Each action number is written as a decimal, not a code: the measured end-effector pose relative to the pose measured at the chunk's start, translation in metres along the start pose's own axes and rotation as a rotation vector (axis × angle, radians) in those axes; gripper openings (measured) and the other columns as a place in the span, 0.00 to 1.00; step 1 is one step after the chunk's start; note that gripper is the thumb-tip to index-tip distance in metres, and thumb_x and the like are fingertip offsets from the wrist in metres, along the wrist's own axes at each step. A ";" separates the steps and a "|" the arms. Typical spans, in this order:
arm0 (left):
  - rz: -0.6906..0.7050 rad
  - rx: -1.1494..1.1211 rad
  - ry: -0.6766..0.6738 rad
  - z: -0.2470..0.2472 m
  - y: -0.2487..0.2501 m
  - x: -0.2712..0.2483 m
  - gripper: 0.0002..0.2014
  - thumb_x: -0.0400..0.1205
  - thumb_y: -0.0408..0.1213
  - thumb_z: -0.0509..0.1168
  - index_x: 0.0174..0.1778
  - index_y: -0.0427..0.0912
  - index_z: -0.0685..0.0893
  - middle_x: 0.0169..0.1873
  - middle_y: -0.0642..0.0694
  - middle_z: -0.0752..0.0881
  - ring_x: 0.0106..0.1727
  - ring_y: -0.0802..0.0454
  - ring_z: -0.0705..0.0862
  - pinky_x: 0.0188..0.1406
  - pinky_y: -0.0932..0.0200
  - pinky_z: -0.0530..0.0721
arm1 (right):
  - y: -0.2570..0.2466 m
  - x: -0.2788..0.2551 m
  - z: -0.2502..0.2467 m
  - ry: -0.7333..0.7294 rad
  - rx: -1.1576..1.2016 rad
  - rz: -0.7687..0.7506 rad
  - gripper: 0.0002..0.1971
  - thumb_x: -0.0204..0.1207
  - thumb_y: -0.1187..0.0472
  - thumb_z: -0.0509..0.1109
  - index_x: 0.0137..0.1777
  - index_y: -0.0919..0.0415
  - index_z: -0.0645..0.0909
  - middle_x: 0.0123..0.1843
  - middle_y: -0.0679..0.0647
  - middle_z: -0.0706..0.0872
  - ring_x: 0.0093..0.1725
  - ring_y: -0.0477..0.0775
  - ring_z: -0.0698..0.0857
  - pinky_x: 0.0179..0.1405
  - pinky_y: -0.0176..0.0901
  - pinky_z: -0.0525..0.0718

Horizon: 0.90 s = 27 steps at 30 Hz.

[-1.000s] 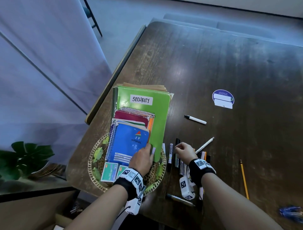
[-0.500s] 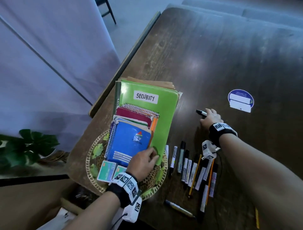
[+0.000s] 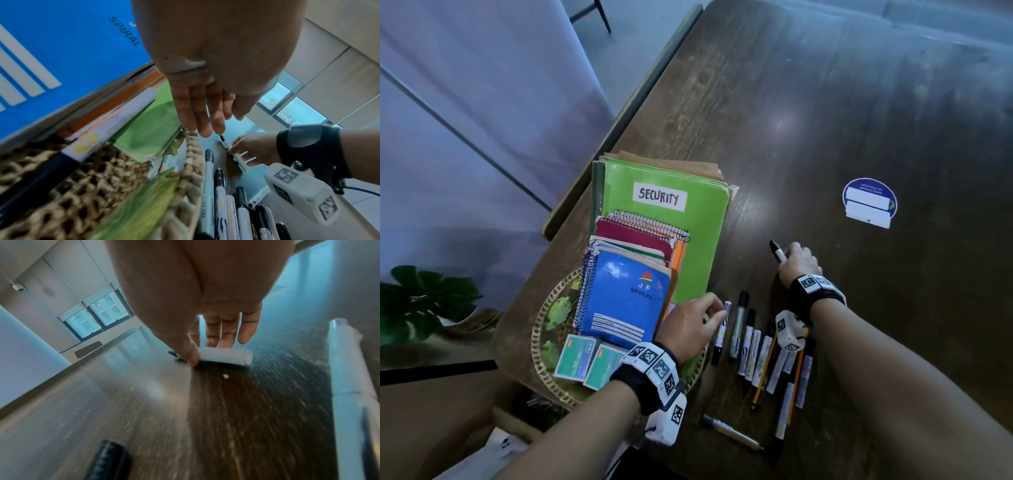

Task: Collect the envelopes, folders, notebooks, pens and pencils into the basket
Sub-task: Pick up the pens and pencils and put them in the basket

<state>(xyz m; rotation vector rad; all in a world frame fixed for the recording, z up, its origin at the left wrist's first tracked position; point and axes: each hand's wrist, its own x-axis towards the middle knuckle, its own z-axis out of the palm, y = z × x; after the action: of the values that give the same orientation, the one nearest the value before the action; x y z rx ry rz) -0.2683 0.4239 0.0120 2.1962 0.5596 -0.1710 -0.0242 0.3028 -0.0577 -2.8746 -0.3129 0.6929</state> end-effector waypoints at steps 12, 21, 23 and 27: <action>0.032 -0.033 0.038 -0.010 0.010 0.009 0.10 0.85 0.50 0.64 0.48 0.50 0.85 0.34 0.59 0.84 0.38 0.59 0.83 0.38 0.59 0.78 | -0.024 -0.114 -0.007 -0.120 0.689 -0.084 0.08 0.79 0.52 0.71 0.51 0.56 0.83 0.46 0.49 0.87 0.44 0.48 0.85 0.39 0.39 0.80; 0.028 -0.112 0.076 -0.043 0.006 -0.002 0.10 0.82 0.48 0.71 0.51 0.45 0.86 0.42 0.55 0.87 0.44 0.61 0.85 0.42 0.70 0.82 | -0.052 -0.189 0.020 -0.149 0.932 -0.205 0.08 0.75 0.50 0.77 0.48 0.47 0.81 0.44 0.48 0.90 0.42 0.46 0.86 0.45 0.54 0.90; 0.025 -0.098 0.066 -0.049 0.000 -0.007 0.07 0.81 0.46 0.72 0.47 0.47 0.84 0.38 0.58 0.85 0.40 0.65 0.82 0.36 0.76 0.76 | -0.059 -0.201 0.022 -0.157 0.923 -0.221 0.07 0.76 0.52 0.76 0.48 0.46 0.80 0.46 0.48 0.90 0.42 0.45 0.86 0.42 0.49 0.88; 0.030 -0.100 0.036 -0.058 -0.016 -0.012 0.08 0.80 0.44 0.73 0.48 0.45 0.83 0.38 0.54 0.85 0.41 0.57 0.83 0.41 0.61 0.82 | -0.066 -0.214 0.029 -0.222 0.880 -0.214 0.05 0.79 0.55 0.74 0.51 0.48 0.81 0.45 0.47 0.89 0.43 0.46 0.88 0.39 0.41 0.84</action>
<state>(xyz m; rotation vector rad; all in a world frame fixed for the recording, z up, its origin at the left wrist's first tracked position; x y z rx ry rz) -0.2899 0.4730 0.0408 2.1128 0.5432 -0.0863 -0.2347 0.3183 0.0230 -1.9112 -0.2511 0.8393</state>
